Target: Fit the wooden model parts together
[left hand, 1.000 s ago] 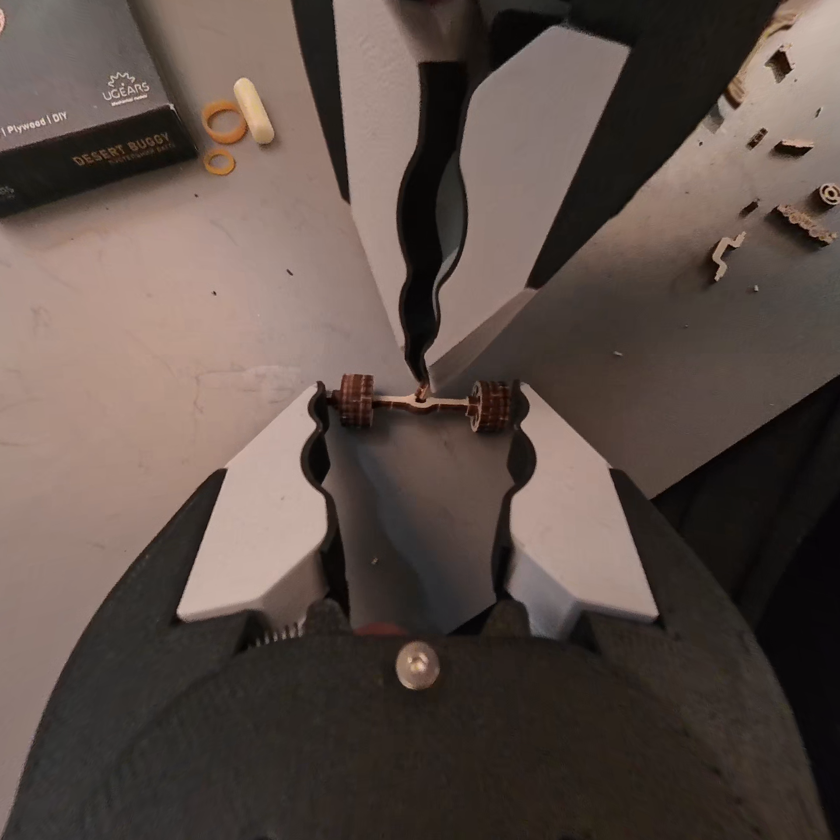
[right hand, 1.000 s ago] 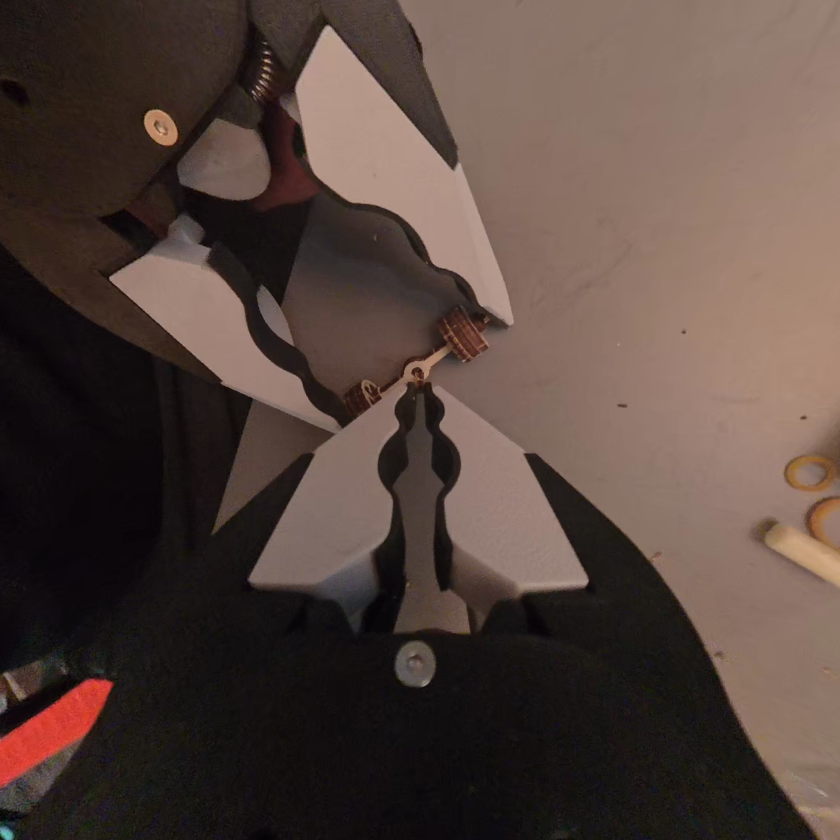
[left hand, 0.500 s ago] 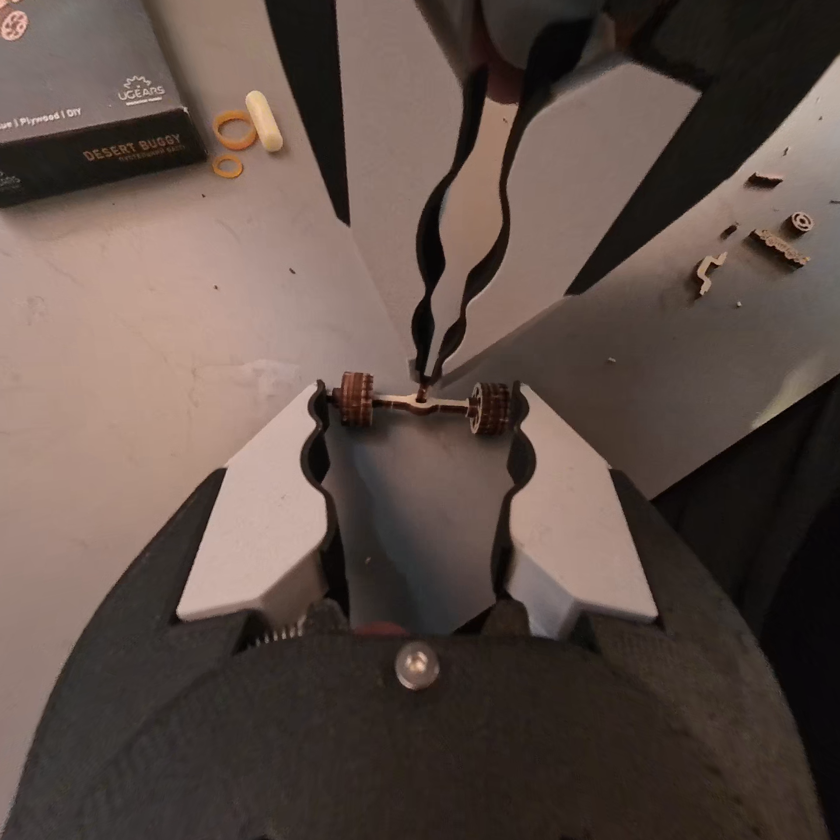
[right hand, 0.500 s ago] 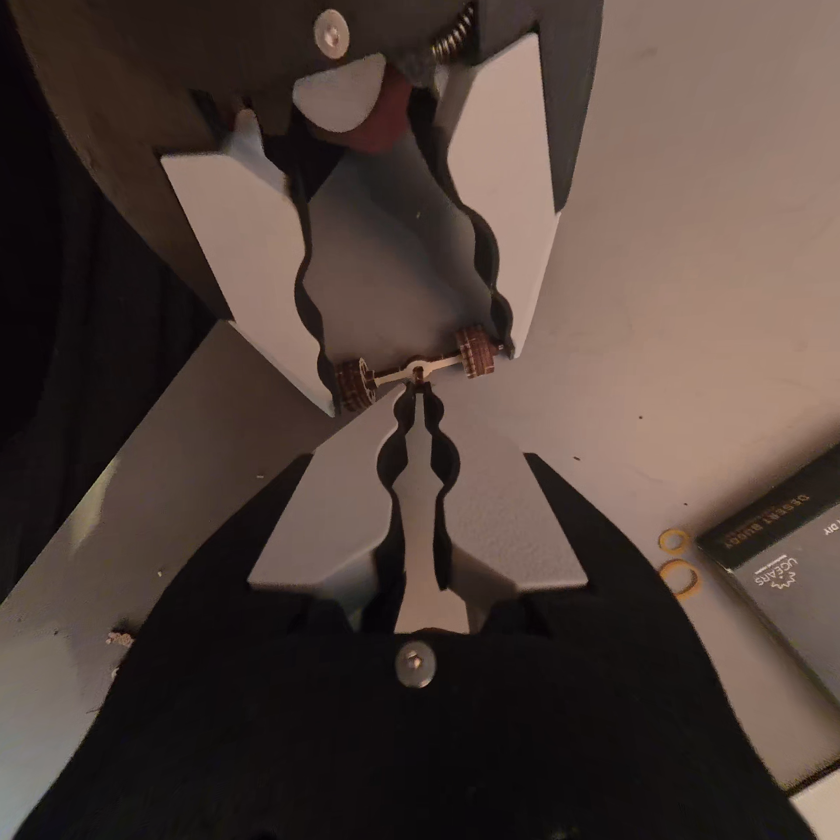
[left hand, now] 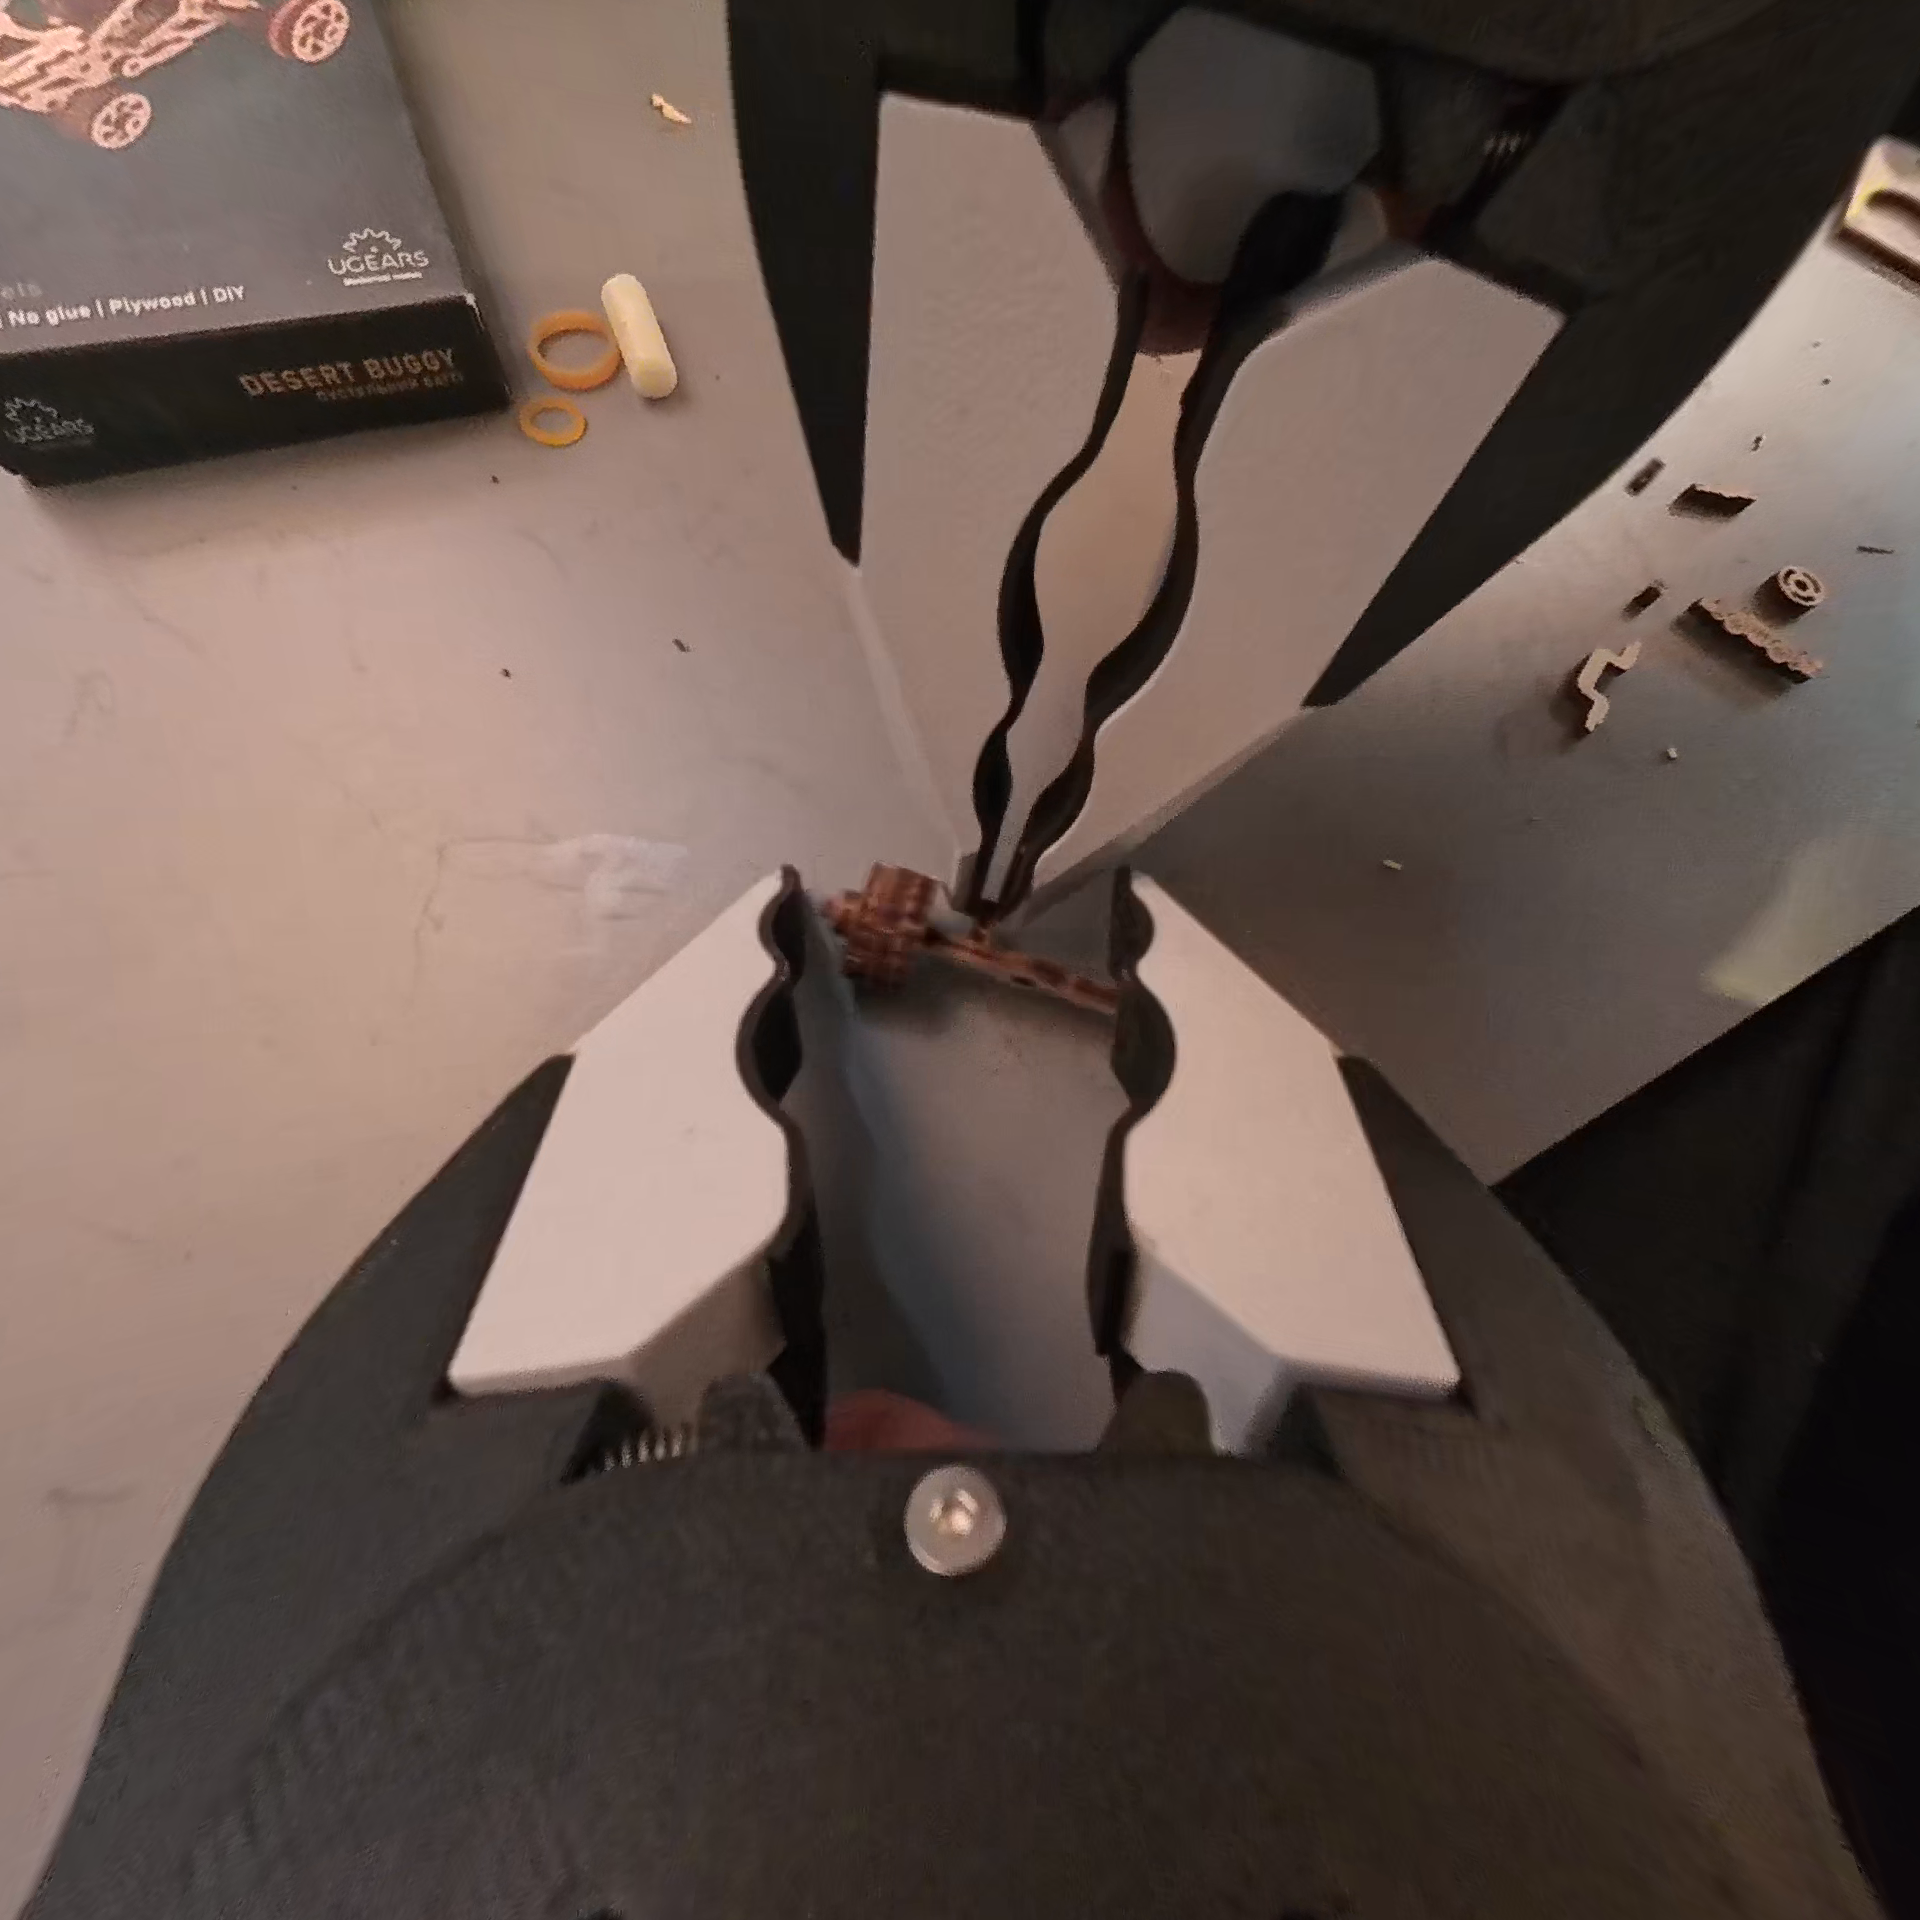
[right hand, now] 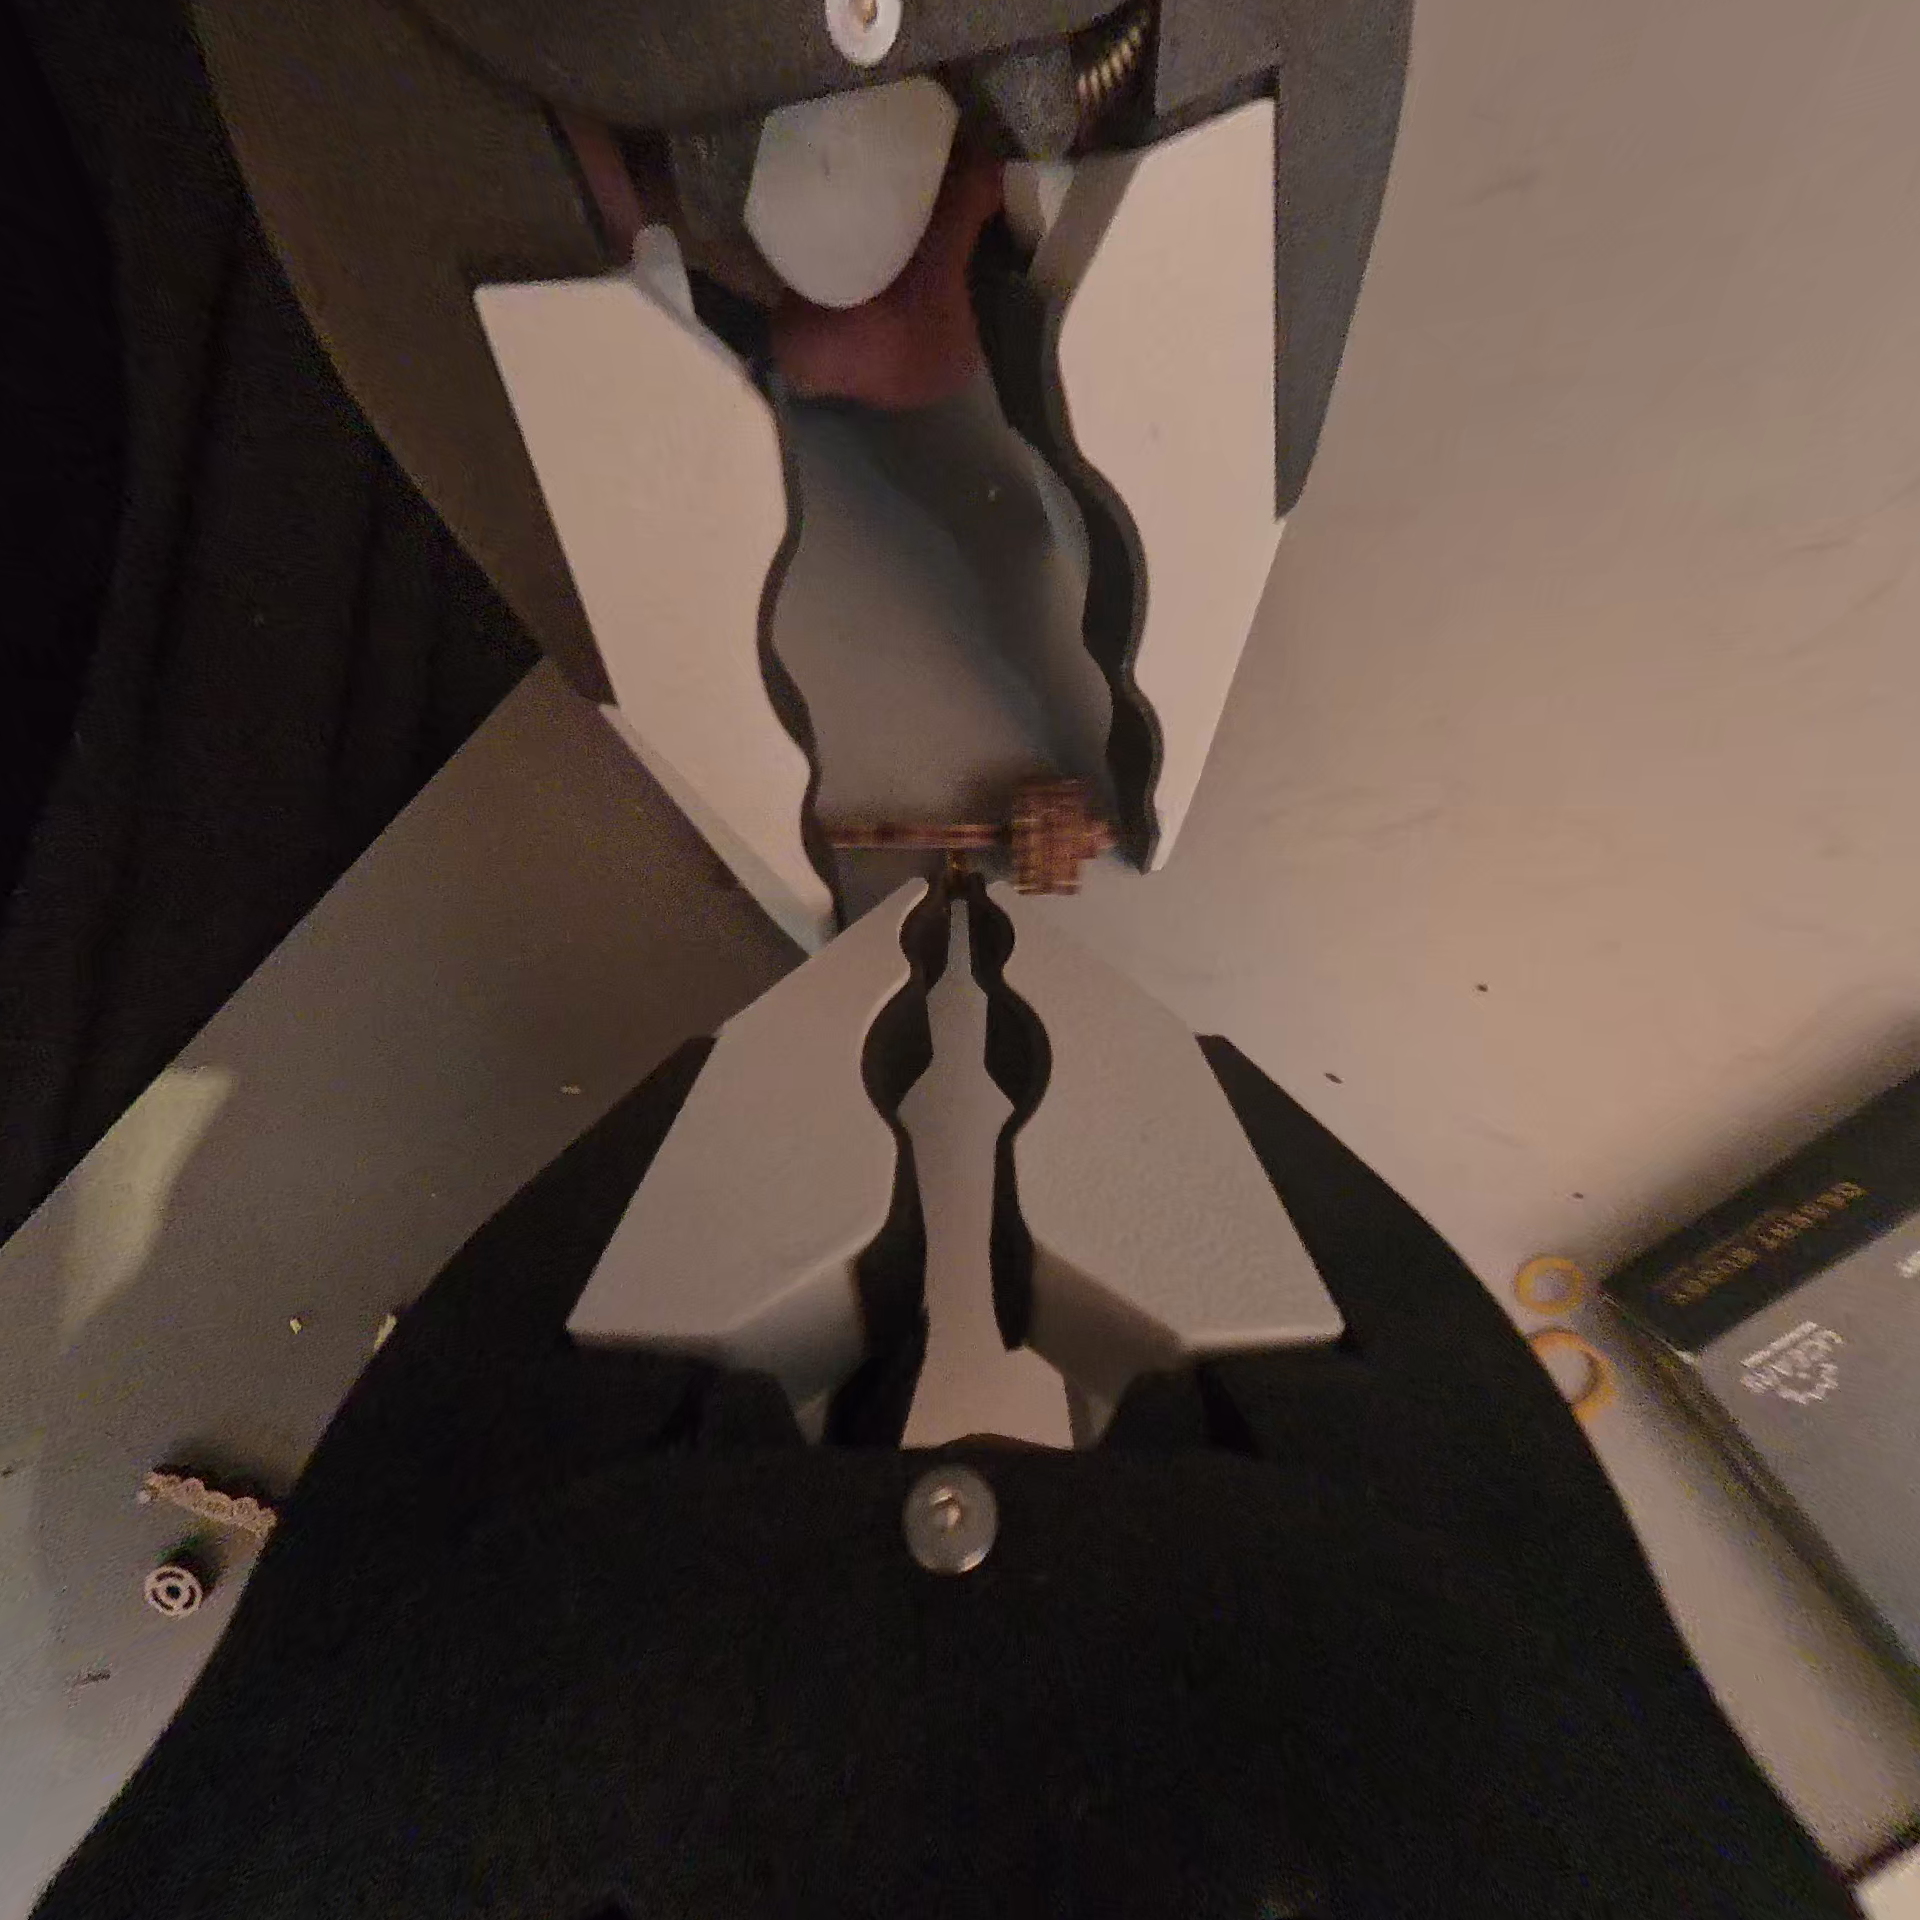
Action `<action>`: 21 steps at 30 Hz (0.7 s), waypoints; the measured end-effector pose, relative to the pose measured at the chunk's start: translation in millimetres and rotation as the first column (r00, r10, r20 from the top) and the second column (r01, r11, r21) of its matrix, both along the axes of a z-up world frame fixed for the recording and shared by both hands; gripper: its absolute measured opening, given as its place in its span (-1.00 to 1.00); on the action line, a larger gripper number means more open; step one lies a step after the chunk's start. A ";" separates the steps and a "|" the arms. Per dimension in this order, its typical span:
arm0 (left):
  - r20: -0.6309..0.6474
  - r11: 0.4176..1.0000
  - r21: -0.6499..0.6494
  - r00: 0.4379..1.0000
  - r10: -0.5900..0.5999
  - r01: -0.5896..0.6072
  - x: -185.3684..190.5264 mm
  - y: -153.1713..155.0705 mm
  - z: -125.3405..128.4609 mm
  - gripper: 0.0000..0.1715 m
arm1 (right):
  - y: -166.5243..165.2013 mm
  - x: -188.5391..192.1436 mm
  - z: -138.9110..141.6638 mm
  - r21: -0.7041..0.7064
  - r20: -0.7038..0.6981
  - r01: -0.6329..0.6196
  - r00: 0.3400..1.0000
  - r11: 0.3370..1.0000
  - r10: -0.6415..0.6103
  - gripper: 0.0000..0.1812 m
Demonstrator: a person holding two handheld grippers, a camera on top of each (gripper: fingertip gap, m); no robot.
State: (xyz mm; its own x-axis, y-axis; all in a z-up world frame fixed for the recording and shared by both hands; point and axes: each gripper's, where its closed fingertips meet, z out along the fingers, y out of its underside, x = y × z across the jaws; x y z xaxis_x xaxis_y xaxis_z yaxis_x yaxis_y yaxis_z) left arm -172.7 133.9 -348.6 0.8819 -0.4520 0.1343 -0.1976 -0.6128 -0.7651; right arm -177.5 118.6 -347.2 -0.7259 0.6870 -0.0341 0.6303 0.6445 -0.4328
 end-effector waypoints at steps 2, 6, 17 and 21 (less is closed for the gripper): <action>0.018 1.000 0.003 1.000 -0.006 0.006 0.7 -1.5 0.3 -0.35 | -3.2 -0.6 -1.6 -0.021 -0.013 0.015 1.000 1.000 -0.015 -1.00; 0.070 1.000 -0.011 0.997 0.011 -0.010 0.1 -5.4 2.9 -0.28 | -5.3 -3.4 -1.9 -0.056 -0.025 0.070 0.997 0.996 -0.071 -1.00; 0.237 0.977 -0.119 0.950 0.202 -0.178 -5.5 -39.7 24.6 -0.28 | -5.4 0.3 3.8 -0.147 -0.069 0.219 0.971 0.965 -0.230 -1.00; 0.221 0.967 -0.183 0.951 0.217 -0.178 0.7 -40.3 14.0 -0.45 | -7.6 2.5 1.6 -0.173 -0.084 0.251 0.960 0.953 -0.268 -1.00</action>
State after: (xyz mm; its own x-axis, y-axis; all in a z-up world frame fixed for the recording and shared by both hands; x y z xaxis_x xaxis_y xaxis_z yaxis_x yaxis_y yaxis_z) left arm -172.0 93.6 -334.6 0.8850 -0.2274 0.4063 0.1152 -0.7386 -0.6642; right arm -174.9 111.0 -345.6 -0.5287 0.8439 -0.0908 0.7116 0.3824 -0.5894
